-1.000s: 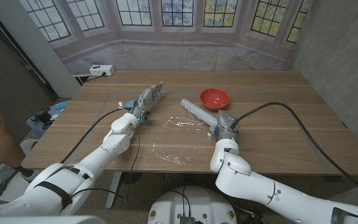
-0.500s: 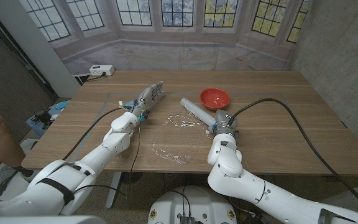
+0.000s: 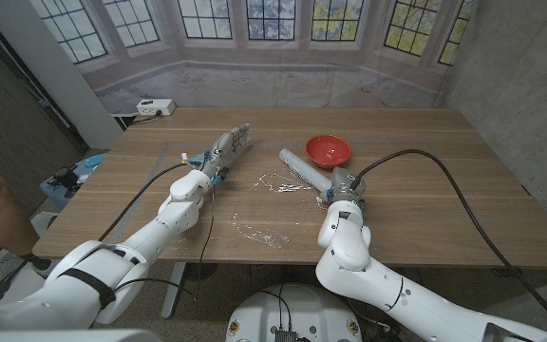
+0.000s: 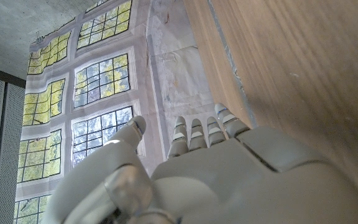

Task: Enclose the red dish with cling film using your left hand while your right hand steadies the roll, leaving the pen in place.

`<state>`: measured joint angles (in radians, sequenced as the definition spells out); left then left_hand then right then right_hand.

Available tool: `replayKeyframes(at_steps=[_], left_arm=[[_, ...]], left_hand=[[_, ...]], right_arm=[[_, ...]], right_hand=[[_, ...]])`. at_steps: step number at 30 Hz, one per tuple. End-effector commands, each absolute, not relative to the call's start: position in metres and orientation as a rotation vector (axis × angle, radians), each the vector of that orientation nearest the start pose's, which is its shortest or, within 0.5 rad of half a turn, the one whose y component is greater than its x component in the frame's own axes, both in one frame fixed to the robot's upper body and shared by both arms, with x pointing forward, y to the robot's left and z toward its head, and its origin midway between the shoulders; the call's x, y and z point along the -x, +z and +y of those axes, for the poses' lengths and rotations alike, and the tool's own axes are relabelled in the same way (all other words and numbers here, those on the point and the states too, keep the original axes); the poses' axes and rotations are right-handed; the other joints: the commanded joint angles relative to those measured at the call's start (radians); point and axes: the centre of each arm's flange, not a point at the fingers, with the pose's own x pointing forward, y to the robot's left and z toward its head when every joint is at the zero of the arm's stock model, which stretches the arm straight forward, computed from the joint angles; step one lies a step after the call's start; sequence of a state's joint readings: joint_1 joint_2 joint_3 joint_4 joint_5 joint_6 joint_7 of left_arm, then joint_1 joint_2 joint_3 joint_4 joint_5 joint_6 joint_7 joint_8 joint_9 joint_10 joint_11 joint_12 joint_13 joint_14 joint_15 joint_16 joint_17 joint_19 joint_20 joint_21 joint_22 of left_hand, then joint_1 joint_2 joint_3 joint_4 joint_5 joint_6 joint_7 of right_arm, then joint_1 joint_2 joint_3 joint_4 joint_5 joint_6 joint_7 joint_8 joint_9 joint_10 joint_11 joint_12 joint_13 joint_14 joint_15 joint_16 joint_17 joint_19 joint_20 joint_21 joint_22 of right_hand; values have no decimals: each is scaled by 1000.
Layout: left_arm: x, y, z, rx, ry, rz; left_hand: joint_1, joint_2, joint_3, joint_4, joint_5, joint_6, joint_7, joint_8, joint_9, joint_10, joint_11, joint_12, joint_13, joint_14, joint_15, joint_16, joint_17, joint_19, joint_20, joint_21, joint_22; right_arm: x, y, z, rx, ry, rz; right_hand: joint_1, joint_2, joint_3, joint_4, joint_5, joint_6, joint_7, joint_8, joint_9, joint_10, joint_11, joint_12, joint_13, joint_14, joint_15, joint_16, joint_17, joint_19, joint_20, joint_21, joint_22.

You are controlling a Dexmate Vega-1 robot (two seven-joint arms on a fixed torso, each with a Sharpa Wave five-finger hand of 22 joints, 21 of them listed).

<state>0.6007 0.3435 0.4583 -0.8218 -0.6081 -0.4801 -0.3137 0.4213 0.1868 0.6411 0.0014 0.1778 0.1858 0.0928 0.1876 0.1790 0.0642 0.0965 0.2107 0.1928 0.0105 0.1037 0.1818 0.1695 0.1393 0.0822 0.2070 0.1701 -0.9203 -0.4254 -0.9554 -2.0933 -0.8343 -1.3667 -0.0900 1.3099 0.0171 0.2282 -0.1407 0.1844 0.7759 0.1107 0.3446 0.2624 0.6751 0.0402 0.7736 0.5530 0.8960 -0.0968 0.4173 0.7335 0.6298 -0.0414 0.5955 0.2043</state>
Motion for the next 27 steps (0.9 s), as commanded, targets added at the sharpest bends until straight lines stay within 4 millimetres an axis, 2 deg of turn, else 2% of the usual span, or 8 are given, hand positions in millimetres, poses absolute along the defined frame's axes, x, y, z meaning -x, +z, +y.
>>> replayKeyframes(at_steps=[1, 27], left_arm=[[-702, -30, 251, -38, -374, -597], [-693, -27, 238, -50, -381, -590]], left_hand=[[12, 5, -2, 2, 7, 8, -1, 0, 6, -5, 7, -2, 2, 1, 11, 0, 3, 6, 2, -3, 5], [13, 5, -2, 3, 7, 11, 1, 0, 6, -7, 7, -3, 2, 0, 10, 0, 3, 5, 2, -5, 6]], right_arm=[[-495, -91, -113, 1115, -400, -217], [-482, -96, -129, 999, -383, -308]], right_hand=[[21, 140, 20, 13, -1, 148, -131, 11, 4, 117, -105, 7, -2, 35, -99, 2, 1, 9, -10, 10, 1], [8, 132, 20, 5, 5, 169, -142, 10, 2, 137, -123, 7, -14, 51, -109, -13, 5, 7, -26, 25, -6]])
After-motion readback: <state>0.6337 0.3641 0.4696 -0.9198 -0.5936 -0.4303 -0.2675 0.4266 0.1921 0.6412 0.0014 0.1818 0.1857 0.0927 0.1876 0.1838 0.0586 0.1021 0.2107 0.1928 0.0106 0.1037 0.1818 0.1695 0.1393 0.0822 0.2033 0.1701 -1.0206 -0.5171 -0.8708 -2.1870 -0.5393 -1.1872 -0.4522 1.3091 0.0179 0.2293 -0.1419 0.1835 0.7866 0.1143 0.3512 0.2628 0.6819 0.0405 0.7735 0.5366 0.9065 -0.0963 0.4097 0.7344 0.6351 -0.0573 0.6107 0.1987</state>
